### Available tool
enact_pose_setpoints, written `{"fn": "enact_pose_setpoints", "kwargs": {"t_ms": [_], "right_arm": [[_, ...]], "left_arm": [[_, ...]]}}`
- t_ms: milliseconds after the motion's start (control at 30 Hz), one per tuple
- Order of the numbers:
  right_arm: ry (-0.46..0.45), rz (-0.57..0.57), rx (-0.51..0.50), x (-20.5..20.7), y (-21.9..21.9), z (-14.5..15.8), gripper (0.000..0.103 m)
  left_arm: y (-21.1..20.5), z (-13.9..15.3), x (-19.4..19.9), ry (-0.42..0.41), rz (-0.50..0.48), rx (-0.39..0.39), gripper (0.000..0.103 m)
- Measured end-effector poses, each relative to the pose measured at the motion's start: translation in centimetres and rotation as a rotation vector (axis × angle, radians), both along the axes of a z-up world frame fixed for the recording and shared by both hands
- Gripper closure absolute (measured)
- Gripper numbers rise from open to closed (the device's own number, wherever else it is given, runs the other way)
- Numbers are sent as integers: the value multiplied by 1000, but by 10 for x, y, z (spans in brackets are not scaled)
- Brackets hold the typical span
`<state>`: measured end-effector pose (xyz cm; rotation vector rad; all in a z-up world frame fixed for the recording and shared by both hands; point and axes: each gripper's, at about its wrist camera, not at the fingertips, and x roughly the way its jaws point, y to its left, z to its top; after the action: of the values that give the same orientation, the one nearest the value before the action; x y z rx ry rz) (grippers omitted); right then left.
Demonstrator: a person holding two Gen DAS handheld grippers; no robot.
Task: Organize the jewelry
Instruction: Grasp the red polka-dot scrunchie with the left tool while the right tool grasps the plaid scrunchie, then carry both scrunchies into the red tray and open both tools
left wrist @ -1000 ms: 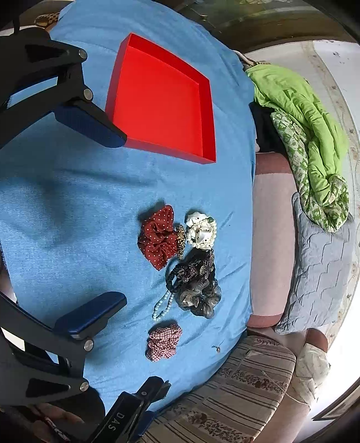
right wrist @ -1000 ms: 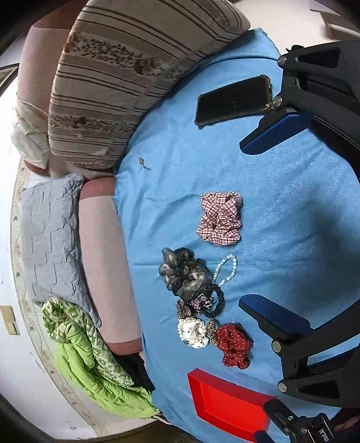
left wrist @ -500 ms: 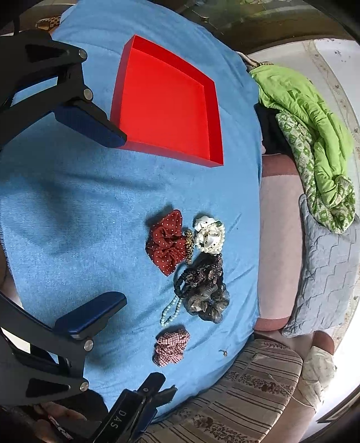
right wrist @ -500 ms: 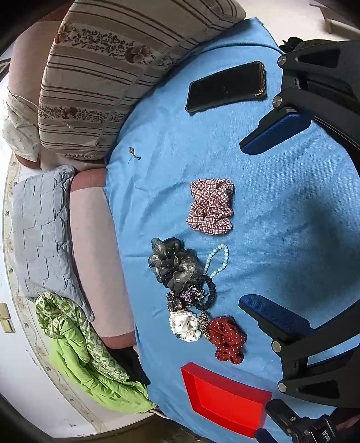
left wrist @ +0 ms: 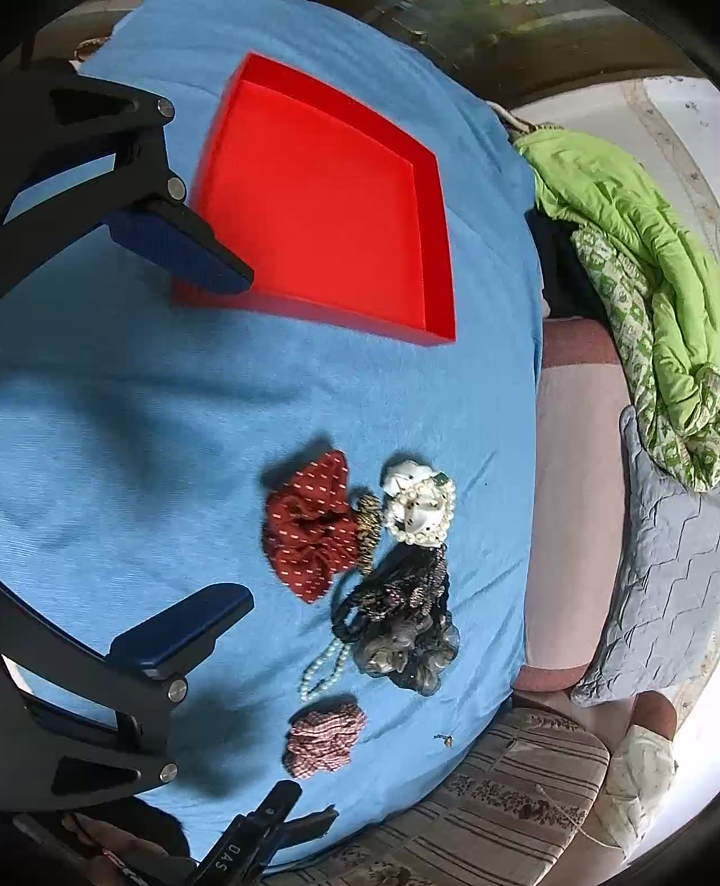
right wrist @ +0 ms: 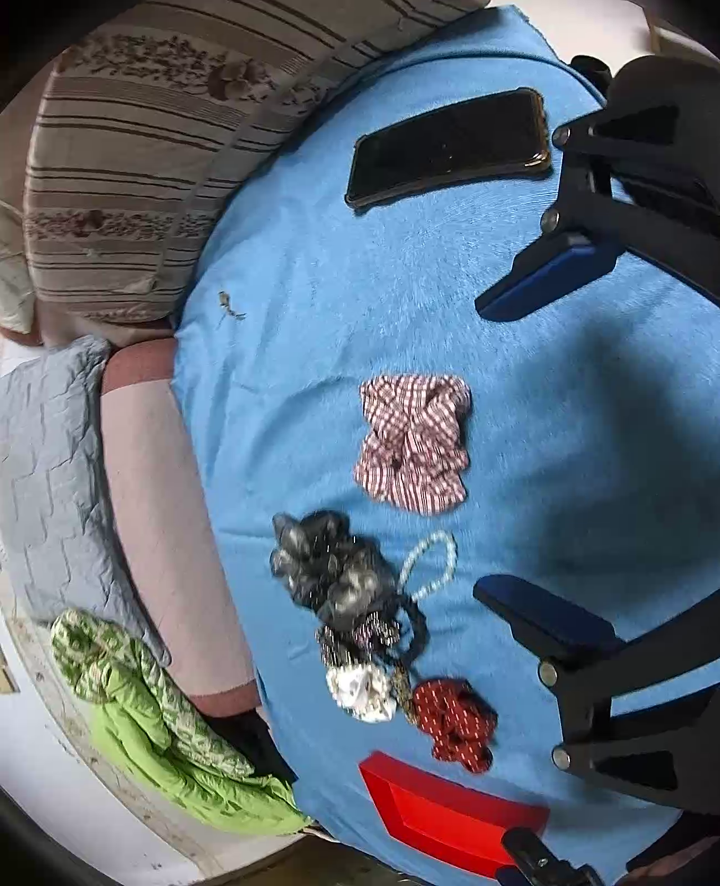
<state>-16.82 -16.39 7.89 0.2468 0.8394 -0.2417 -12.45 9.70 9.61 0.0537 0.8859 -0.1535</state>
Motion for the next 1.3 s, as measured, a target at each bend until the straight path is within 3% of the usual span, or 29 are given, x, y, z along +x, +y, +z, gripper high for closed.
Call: {"fn": "enact_pose_setpoints", "kwargs": {"t_ms": [233, 400, 467, 500, 533, 567, 600, 700, 767, 833, 1100, 1300], "right_arm": [[31, -9, 18, 26, -28, -11, 17], [49, -8, 56, 44, -37, -22, 18], [50, -4, 60, 50, -36, -25, 20], [54, 4, 67, 54, -35, -27, 22], [60, 9, 74, 57, -34, -30, 25], [69, 14, 81, 60, -33, -33, 29], [81, 17, 87, 64, -33, -37, 31], [105, 34, 108, 72, -31, -45, 57], [100, 46, 116, 73, -29, -43, 77], [93, 53, 134, 70, -26, -40, 85], [23, 118, 157, 52, 5, 6, 87], [-25, 298, 185, 69, 71, 47, 87]], "left_arm": [[-26, -15, 45, 20, -59, 22, 0], [-39, -37, 76, 92, -95, 15, 0], [-41, -45, 85, 118, -108, -4, 5], [-43, -49, 90, 135, -117, -14, 17], [-45, -54, 94, 158, -123, -16, 40], [-46, -59, 99, 191, -129, -14, 54], [-48, -65, 102, 227, -140, -21, 79], [-50, -64, 99, 220, -151, -27, 90], [-49, -57, 92, 210, -162, -33, 91], [-44, -48, 84, 202, -166, -57, 91], [20, 8, 54, 109, -106, -189, 91], [103, 26, 64, 49, 44, -173, 91]]}}
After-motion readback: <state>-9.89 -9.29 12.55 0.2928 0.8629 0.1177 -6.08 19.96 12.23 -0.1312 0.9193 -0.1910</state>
